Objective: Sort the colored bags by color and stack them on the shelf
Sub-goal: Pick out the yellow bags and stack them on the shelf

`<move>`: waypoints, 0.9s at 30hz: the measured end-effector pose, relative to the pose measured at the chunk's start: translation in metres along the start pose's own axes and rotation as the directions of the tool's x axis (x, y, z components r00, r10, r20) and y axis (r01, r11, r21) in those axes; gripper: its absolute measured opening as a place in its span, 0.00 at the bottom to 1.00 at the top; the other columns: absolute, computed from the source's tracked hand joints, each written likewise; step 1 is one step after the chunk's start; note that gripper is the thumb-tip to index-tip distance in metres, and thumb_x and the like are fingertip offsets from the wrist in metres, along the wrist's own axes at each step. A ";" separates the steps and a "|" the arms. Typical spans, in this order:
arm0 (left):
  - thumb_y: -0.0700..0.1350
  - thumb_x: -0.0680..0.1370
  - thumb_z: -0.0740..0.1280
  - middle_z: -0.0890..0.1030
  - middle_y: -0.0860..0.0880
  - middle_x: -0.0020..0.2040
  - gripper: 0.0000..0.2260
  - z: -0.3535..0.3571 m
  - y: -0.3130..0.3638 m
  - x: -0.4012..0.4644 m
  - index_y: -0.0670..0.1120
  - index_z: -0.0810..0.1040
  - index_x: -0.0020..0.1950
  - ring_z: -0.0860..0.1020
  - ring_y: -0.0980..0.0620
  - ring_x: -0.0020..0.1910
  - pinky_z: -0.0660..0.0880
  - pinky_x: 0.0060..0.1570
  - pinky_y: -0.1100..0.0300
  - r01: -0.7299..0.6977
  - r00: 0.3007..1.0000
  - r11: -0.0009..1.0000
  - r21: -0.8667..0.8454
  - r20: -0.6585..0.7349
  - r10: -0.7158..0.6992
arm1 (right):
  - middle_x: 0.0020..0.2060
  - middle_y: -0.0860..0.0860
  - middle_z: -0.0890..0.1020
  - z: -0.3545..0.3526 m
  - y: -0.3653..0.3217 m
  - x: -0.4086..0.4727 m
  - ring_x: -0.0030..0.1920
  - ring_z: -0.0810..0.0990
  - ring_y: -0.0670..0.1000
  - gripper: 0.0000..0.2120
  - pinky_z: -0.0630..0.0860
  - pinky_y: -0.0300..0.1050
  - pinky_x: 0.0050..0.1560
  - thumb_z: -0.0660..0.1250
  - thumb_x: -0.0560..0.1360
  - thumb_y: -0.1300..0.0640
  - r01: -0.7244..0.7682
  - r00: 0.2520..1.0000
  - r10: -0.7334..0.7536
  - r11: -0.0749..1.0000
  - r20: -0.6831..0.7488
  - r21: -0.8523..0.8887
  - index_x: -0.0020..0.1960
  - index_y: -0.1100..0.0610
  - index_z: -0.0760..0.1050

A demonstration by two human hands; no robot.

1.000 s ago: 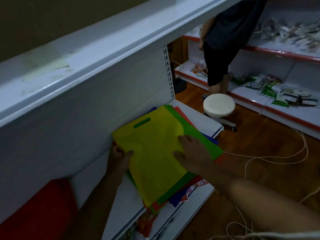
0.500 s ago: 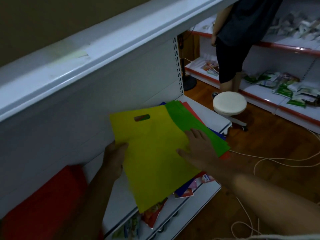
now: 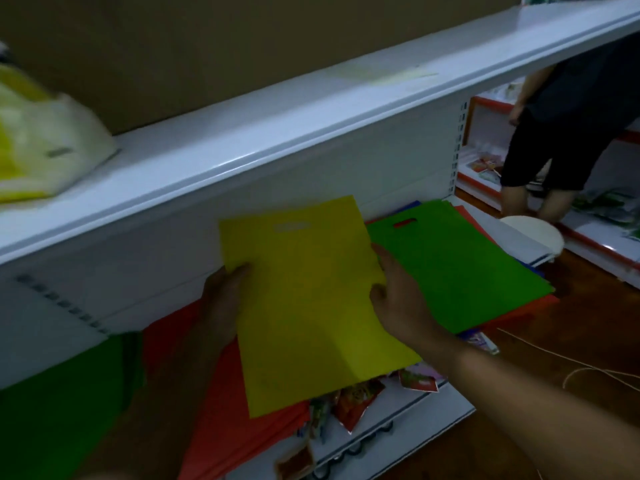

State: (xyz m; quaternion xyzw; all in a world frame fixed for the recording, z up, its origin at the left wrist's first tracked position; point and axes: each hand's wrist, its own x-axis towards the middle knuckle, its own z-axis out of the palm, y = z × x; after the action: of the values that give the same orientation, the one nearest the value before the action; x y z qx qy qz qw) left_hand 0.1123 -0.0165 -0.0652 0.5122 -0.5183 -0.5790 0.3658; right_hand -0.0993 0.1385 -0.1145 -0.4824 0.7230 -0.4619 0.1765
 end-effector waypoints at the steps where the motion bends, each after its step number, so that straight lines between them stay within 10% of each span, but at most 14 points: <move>1: 0.48 0.77 0.68 0.82 0.43 0.54 0.09 -0.021 0.000 -0.004 0.47 0.81 0.56 0.80 0.40 0.52 0.77 0.53 0.42 -0.020 1.000 1.000 0.003 0.002 0.020 | 0.74 0.51 0.66 0.014 -0.011 -0.007 0.59 0.77 0.54 0.30 0.75 0.49 0.58 0.60 0.80 0.64 0.011 1.000 -0.011 1.000 0.009 -0.028 0.78 0.48 0.55; 10: 0.41 0.79 0.66 0.82 0.41 0.54 0.11 -0.222 -0.014 -0.051 0.42 0.78 0.61 0.81 0.42 0.48 0.77 0.53 0.43 -0.076 0.994 0.997 0.029 -0.082 0.078 | 0.72 0.53 0.68 0.155 -0.128 -0.067 0.27 0.72 0.42 0.21 0.69 0.42 0.34 0.59 0.81 0.62 0.089 0.985 -0.071 0.990 0.157 -0.112 0.73 0.53 0.66; 16: 0.40 0.81 0.61 0.81 0.48 0.56 0.13 -0.353 -0.015 -0.099 0.47 0.75 0.65 0.82 0.47 0.50 0.80 0.45 0.52 -0.120 0.960 0.988 0.094 -0.242 0.140 | 0.70 0.53 0.70 0.249 -0.211 -0.091 0.65 0.73 0.56 0.22 0.70 0.47 0.62 0.64 0.80 0.59 0.215 0.930 -0.165 0.969 0.328 -0.121 0.73 0.55 0.67; 27: 0.33 0.79 0.60 0.77 0.51 0.52 0.15 -0.542 -0.033 -0.225 0.47 0.73 0.62 0.78 0.47 0.53 0.74 0.46 0.58 -0.033 0.656 0.978 0.205 -0.734 0.176 | 0.69 0.56 0.70 0.418 -0.336 -0.170 0.68 0.70 0.56 0.23 0.66 0.42 0.63 0.64 0.76 0.65 0.317 0.717 -0.345 0.935 0.606 0.157 0.71 0.58 0.69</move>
State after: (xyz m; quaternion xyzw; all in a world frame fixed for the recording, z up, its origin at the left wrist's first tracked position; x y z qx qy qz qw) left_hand 0.6896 0.0829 -0.0159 0.7037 -0.3994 -0.2479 0.5328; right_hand 0.4535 0.0404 -0.0782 -0.7253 0.5153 -0.3149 0.3305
